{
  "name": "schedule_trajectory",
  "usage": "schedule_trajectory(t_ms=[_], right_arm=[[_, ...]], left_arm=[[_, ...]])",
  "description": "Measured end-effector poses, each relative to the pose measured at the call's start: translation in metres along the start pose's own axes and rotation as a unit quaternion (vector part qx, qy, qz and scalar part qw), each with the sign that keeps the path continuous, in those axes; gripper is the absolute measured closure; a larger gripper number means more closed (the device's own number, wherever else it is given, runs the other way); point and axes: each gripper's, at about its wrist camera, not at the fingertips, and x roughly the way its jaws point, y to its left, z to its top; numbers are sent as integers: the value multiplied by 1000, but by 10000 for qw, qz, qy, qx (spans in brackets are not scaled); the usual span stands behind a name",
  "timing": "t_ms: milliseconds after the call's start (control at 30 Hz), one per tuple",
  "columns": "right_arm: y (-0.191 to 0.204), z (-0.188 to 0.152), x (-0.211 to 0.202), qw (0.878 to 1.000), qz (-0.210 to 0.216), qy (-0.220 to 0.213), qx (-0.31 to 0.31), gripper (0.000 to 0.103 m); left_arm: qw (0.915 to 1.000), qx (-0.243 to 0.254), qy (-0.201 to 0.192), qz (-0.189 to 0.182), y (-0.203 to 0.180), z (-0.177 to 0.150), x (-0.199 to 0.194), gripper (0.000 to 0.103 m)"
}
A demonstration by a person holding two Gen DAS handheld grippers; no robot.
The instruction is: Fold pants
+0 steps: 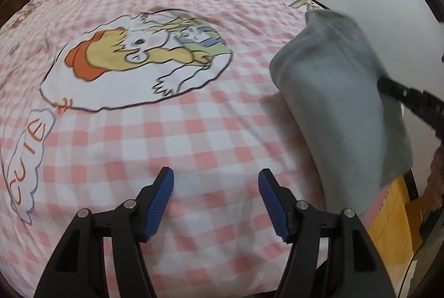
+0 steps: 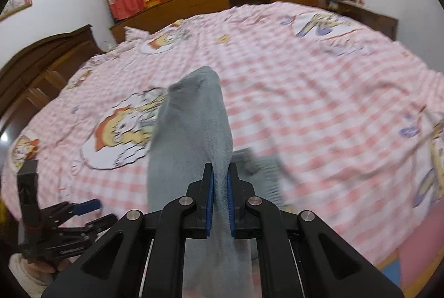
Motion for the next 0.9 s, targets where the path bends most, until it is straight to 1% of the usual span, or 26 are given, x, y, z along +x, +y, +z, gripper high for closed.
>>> schedule_trajectory(t_ms=[133,267,367,467,500,533,600,667,700,800,833,867,900], right_arm=[[-21,1,11,9997,-148,139,101,94],[-39,-10,41,9981,-284,446,306,94],[-53,-19,56,9965,-292,554,558,93],[-58,-23,56,9962,-296,537,611,93],[-58,-23,55,9964,-287,524,595,93],[-57,-23,53,9967,-290,508,568,93],[-57,-24,49,9969,-305,483,542,93],[-55,-25,45,9970,-346,433,534,93],[-56,-26,43,9970,-392,409,536,92],[-57,-29,33,9969,-521,275,529,92],[-56,-29,29,9970,-533,231,505,92],[-55,-30,26,9973,-516,191,487,92],[-53,-31,21,9978,-460,141,460,92]], left_arm=[[9997,237,-45,-99,-20,7,0,36],[9983,519,-134,-221,-43,19,0,36],[9959,761,-335,-366,-63,33,-2,36],[9926,949,-536,-537,-80,47,-1,37],[9906,1006,-626,-676,-87,53,-1,42],[9888,1047,-693,-807,-93,57,1,54],[9862,1118,-715,-987,-103,65,6,69],[9837,1205,-670,-1156,-113,71,17,71],[9829,1286,-612,-1170,-120,73,26,71],[9846,1546,-428,-695,-130,75,53,73],[9851,1594,-286,-586,-131,75,66,73],[9853,1600,-178,-572,-131,74,77,73],[9854,1592,-189,-576,-130,74,83,73]])
